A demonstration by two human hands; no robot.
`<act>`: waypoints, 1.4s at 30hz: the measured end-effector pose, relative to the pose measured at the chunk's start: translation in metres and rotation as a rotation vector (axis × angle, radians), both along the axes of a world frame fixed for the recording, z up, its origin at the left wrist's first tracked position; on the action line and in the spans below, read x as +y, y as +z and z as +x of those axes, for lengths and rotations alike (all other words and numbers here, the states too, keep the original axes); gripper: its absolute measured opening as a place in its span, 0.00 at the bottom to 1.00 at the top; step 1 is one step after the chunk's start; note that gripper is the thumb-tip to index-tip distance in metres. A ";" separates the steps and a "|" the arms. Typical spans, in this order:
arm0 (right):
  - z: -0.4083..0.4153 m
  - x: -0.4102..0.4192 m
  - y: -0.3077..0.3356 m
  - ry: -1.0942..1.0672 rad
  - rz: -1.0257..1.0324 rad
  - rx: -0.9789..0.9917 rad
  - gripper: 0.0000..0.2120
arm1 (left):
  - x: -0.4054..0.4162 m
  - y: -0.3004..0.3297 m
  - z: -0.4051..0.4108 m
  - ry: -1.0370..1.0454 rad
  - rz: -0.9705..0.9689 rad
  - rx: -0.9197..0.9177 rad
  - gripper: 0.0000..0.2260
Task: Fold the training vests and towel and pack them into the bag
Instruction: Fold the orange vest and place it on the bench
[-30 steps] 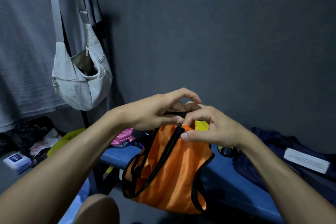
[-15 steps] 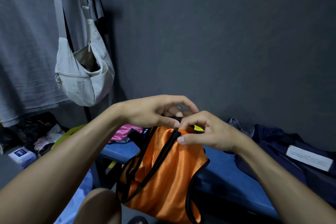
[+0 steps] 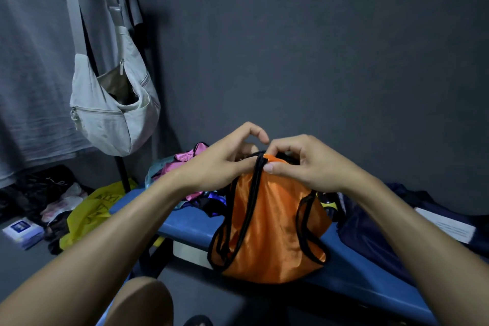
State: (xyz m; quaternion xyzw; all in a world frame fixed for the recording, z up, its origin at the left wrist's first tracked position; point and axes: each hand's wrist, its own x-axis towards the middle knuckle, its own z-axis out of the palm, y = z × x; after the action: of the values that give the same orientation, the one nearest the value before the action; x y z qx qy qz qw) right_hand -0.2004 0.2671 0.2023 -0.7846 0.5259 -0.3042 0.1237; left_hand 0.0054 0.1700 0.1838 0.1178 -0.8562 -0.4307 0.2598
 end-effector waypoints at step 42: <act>-0.023 -0.006 -0.042 -0.228 -0.006 0.023 0.09 | -0.027 -0.019 -0.004 0.098 -0.232 -0.049 0.02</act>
State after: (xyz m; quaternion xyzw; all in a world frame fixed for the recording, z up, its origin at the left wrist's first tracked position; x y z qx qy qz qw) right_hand -0.2238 0.2611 0.1601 -0.7235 0.6123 -0.3086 0.0799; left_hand 0.0016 0.1432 0.1652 0.1390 -0.8996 -0.3126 0.2714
